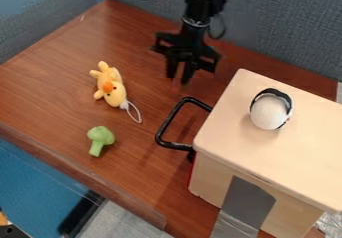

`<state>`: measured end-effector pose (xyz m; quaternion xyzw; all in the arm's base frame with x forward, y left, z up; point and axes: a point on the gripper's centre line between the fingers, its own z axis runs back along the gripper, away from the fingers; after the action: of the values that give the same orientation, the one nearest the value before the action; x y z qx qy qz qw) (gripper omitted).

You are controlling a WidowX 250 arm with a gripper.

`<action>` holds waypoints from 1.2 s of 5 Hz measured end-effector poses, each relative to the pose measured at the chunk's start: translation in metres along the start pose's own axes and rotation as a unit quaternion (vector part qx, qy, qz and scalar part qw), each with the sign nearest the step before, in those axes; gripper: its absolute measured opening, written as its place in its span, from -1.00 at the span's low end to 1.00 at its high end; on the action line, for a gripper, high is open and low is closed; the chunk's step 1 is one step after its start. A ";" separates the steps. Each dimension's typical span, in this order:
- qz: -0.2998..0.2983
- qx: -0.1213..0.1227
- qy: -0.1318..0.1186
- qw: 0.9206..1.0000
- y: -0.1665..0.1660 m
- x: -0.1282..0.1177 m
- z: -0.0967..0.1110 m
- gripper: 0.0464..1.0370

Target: Move the yellow duck in the center top of the table

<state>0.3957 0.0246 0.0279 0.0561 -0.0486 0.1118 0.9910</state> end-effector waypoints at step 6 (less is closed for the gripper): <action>0.092 0.088 0.032 0.991 0.093 -0.036 -0.031 0.90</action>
<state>0.3426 0.1107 0.0031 0.1343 -0.0120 0.2077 0.9689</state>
